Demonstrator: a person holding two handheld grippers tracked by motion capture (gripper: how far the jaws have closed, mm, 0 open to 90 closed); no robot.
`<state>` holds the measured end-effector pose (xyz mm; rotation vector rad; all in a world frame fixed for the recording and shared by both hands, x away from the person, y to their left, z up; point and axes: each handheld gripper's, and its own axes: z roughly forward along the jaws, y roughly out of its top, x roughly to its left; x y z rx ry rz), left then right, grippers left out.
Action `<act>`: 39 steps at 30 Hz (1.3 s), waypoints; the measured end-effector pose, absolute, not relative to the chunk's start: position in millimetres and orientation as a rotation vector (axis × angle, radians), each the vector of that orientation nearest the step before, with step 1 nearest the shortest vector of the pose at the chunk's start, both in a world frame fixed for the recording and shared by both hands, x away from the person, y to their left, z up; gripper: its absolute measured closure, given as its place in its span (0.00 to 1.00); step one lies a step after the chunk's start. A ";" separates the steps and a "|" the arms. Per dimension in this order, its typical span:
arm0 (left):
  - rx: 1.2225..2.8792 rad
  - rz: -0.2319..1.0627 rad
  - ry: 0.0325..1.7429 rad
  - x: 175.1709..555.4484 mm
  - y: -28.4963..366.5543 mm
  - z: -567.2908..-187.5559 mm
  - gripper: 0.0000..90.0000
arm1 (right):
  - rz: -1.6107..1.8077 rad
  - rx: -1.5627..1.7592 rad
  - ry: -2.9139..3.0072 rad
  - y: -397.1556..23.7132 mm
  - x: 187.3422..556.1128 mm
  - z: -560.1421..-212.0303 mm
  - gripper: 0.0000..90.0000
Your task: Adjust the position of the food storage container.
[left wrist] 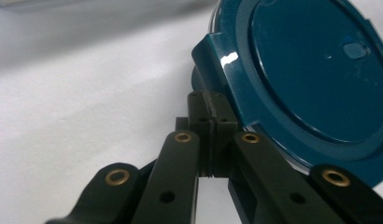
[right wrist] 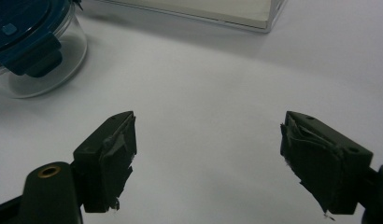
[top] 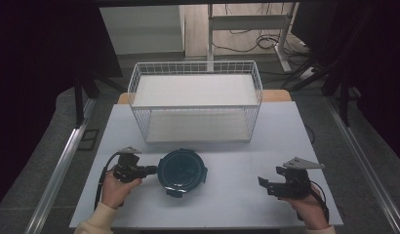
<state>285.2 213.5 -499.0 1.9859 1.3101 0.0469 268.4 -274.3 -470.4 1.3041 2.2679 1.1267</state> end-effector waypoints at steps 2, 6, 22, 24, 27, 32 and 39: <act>1.969 0.032 1.311 285.4 211.4 -499.0 1.00 | 1.129 1.298 2.270 -273.8 268.2 -470.0 0.20; 1.970 0.030 1.307 285.8 206.6 -498.4 1.00 | 1.131 1.296 2.269 -273.8 268.2 -469.8 0.20; 1.996 -0.015 1.248 285.6 174.1 -496.2 1.00 | 1.127 1.304 2.266 -274.2 268.4 -469.7 0.20; 2.004 -0.013 1.234 284.9 168.4 -495.4 1.00 | 1.128 1.305 2.266 -274.2 268.4 -469.4 0.20; 2.012 -0.025 1.209 283.6 161.1 -493.8 1.00 | 1.126 1.309 2.267 -274.5 268.7 -469.4 0.20; 2.013 -0.038 1.185 281.0 156.3 -492.6 1.00 | 1.123 1.309 2.266 -274.7 268.8 -469.9 0.20; 2.004 -0.059 1.173 280.5 155.0 -493.7 1.00 | 1.123 1.310 2.244 -271.8 268.8 -469.1 0.21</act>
